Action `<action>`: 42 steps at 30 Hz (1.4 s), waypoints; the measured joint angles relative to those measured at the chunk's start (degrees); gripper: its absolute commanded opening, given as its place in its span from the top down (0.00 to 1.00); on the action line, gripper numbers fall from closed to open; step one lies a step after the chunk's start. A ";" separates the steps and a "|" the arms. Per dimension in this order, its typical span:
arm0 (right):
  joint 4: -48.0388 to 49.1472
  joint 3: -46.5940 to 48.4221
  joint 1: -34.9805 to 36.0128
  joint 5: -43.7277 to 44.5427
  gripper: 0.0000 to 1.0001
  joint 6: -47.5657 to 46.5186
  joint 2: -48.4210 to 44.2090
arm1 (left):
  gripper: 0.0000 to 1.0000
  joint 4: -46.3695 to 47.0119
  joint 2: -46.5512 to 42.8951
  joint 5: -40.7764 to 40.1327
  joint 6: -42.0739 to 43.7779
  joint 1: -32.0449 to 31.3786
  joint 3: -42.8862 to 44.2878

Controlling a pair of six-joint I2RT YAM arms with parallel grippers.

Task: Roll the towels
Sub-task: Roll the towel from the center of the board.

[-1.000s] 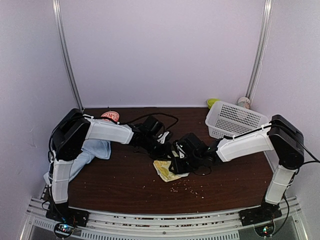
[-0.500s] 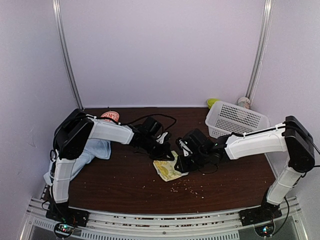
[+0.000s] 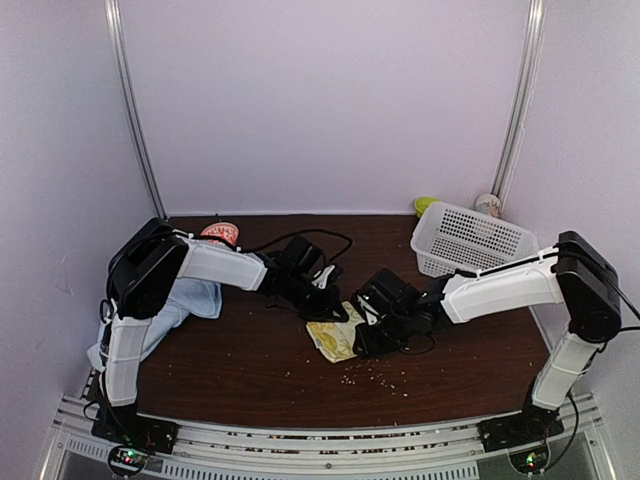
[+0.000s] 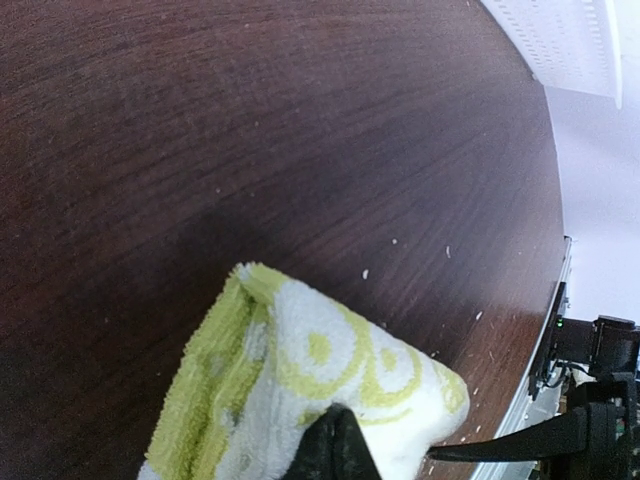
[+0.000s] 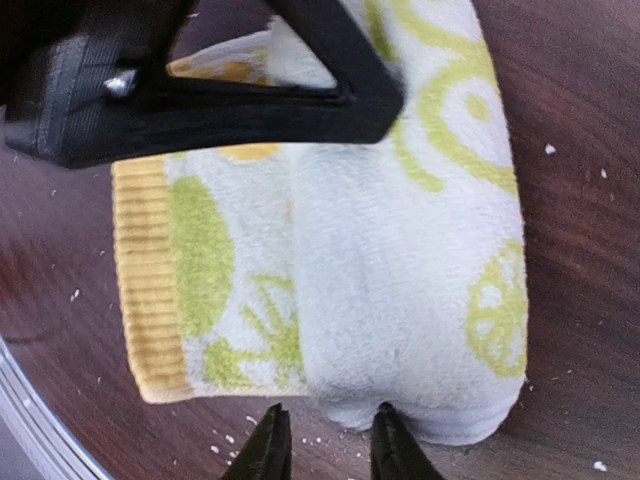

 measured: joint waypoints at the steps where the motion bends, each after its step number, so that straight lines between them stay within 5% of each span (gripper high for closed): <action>1: -0.55 -0.11 -0.04 -0.02 0.62 -0.55 -0.68 | 1.00 0.22 0.00 0.00 0.00 0.00 -0.13; 9: 0.46 -2.51 -7.72 -3.96 0.37 -0.72 -8.76 | 1.00 2.14 -0.07 0.00 0.20 0.02 -1.31; 22: 14.25 -6.75 -18.01 -22.12 0.38 3.69 0.22 | 1.00 5.11 -0.52 0.15 0.20 0.07 -3.26; 30: 19.78 -6.71 -18.38 -28.63 0.55 5.16 3.63 | 1.00 6.54 -0.79 0.17 0.20 0.09 -4.17; 37: 20.55 -6.64 -18.25 -31.21 0.98 5.79 5.79 | 1.00 6.82 -0.79 0.44 0.20 0.09 -4.37; 42: 17.16 -5.66 -17.97 -28.61 1.00 3.76 4.96 | 1.00 7.26 -1.62 0.66 0.17 0.00 -5.49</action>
